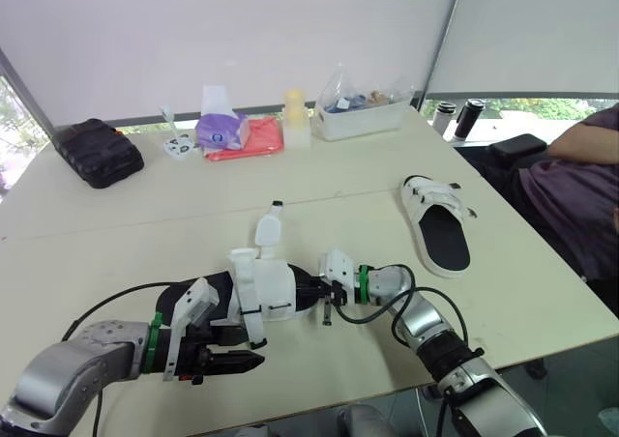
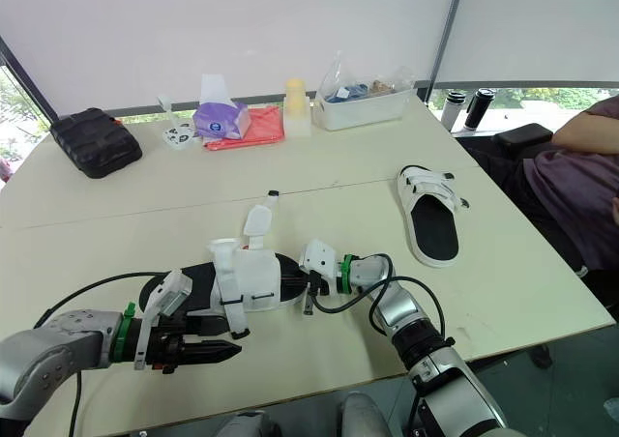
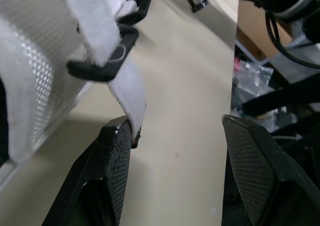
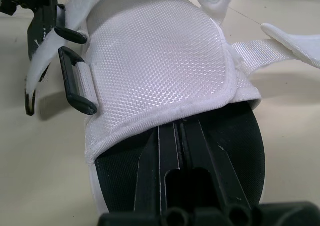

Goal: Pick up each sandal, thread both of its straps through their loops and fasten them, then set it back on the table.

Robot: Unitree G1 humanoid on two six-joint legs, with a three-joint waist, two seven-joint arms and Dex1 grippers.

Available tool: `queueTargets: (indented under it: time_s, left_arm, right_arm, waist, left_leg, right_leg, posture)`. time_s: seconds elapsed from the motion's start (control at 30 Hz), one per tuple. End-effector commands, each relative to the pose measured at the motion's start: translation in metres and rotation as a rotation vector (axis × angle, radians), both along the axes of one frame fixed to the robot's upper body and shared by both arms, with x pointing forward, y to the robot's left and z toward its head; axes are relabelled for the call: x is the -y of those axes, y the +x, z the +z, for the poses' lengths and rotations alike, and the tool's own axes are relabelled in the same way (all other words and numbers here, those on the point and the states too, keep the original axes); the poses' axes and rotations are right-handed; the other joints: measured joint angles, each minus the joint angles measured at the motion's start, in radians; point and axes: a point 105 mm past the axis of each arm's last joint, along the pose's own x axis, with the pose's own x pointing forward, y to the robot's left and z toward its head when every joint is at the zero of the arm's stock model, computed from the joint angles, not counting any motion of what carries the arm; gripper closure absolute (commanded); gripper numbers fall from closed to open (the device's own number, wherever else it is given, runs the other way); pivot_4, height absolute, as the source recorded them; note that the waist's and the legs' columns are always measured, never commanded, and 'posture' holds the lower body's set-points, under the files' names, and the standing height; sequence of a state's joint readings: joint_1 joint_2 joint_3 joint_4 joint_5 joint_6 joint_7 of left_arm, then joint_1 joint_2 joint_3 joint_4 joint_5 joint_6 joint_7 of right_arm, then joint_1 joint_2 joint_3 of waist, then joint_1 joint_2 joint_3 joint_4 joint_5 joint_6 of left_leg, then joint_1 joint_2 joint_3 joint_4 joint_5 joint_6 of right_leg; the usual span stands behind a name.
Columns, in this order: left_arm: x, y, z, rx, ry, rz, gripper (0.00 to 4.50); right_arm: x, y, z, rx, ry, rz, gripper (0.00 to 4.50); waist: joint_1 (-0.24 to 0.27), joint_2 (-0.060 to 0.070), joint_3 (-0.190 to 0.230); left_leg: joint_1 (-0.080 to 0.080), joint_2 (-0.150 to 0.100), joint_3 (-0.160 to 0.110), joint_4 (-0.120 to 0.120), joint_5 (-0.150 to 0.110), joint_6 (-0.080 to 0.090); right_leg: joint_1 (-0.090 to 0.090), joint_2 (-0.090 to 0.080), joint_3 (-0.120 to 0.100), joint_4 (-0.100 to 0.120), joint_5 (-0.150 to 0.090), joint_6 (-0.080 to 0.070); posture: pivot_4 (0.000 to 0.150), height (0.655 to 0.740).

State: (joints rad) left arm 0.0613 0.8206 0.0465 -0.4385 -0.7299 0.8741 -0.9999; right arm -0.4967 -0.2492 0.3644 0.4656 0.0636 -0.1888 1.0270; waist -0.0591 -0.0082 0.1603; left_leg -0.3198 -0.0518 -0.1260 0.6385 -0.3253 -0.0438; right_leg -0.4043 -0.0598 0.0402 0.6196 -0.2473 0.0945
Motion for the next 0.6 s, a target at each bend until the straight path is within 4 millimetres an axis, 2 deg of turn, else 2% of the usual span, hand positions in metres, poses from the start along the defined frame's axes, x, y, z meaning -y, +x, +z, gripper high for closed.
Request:
queueTargets:
  time_s: [0.03,0.23,0.33,0.47,0.6]
  left_arm:
    - [0.002,0.007,0.003,0.047,-0.001,0.003,1.61]
    - [0.007,0.020,-0.003,0.082,-0.001,0.051,1.61]
    - [0.009,0.017,-0.003,0.068,-0.013,0.036,2.42]
    - [0.008,-0.003,-0.002,-0.008,-0.021,-0.045,4.41]
    - [0.007,-0.020,-0.005,-0.071,-0.021,-0.080,4.46]
  right_arm:
    - [0.018,-0.010,-0.054,-0.164,-0.161,-0.074,4.50]
    - [0.018,-0.010,-0.054,-0.163,-0.161,-0.073,4.50]
    - [0.017,-0.010,-0.054,-0.163,-0.161,-0.072,4.50]
    - [0.018,-0.011,-0.055,-0.164,-0.165,-0.070,4.50]
    - [0.018,-0.011,-0.055,-0.165,-0.165,-0.068,4.50]
  waist:
    - [0.000,0.000,0.000]
    - [0.000,-0.001,-0.001]
    - [0.000,-0.001,-0.001]
    - [-0.004,-0.001,-0.001]
    - [-0.006,-0.001,0.000]
  left_leg:
    - [0.000,0.000,0.000,0.000,0.000,0.000]
    - [0.000,0.000,0.000,-0.001,0.000,0.000]
    - [0.000,0.000,0.000,-0.001,0.000,0.000]
    - [0.000,0.000,0.000,-0.001,0.000,0.000]
    - [0.000,0.000,0.000,-0.004,0.000,0.000]
  right_leg:
    - [0.000,0.000,0.000,0.000,0.000,0.000]
    - [0.000,0.000,0.000,0.000,0.000,0.000]
    - [0.000,0.000,0.000,0.000,0.000,0.000]
    - [-0.001,0.000,0.000,0.000,0.000,0.000]
    - [-0.001,0.000,0.000,-0.002,0.000,0.000]
  posture:
    - [0.150,0.7400]
    - [0.150,0.7400]
    - [0.150,0.7400]
    - [0.150,0.7400]
    - [0.150,0.7400]
